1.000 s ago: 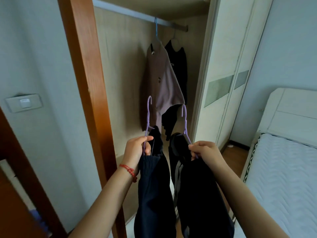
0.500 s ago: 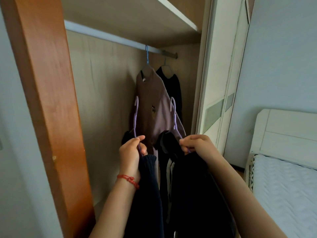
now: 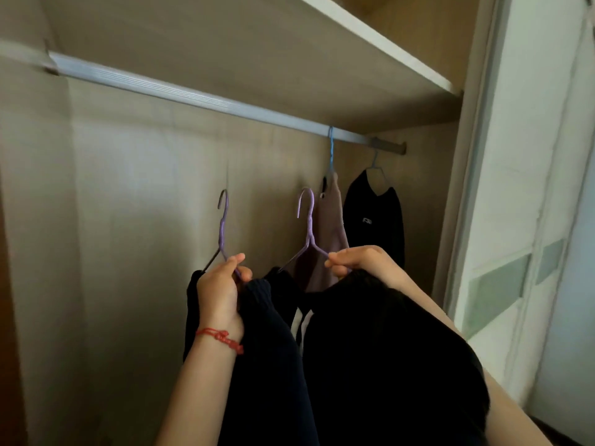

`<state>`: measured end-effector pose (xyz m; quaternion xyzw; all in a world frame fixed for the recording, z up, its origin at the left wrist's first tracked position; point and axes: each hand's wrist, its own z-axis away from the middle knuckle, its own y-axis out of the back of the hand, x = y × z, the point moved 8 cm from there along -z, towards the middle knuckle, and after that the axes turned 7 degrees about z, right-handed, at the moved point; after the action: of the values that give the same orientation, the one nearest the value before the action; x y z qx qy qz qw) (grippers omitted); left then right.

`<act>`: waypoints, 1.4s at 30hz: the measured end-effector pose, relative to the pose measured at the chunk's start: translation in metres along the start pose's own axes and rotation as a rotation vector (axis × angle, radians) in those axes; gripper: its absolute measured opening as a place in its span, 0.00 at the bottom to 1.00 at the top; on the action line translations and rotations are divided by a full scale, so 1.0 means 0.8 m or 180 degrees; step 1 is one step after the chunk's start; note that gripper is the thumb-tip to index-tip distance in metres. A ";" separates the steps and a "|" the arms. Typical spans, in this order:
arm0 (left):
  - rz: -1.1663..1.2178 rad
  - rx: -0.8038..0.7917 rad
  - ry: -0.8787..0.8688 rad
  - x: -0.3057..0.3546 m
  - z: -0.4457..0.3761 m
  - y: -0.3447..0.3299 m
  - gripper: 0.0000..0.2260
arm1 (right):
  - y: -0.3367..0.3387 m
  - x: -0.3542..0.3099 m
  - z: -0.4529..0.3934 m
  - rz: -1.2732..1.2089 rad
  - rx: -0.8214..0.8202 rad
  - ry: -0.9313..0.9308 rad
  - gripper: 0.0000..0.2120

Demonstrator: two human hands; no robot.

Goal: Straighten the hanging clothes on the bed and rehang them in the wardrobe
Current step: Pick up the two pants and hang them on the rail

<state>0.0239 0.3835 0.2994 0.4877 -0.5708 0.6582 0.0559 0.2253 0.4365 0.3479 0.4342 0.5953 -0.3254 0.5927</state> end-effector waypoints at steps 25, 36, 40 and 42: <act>-0.0551 -0.0343 -0.1064 0.185 -0.106 -0.136 0.13 | 0.006 -0.220 -0.195 0.0446 0.0282 0.1179 0.06; -0.0893 0.0148 -0.1142 0.193 -0.171 -0.112 0.10 | -0.031 -0.199 -0.277 0.0655 0.0276 0.0956 0.10; -0.0937 0.0225 -0.1024 0.180 -0.184 -0.099 0.12 | -0.040 -0.173 -0.293 0.0484 0.0256 0.0845 0.03; -0.1002 0.0281 -0.1090 0.178 -0.186 -0.098 0.12 | -0.041 -0.173 -0.295 0.0549 0.0291 0.0879 0.06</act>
<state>-0.0864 0.4619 0.4734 0.6772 -0.4595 0.5734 0.0389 0.0848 0.6175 0.5009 0.5507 0.6161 -0.2373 0.5106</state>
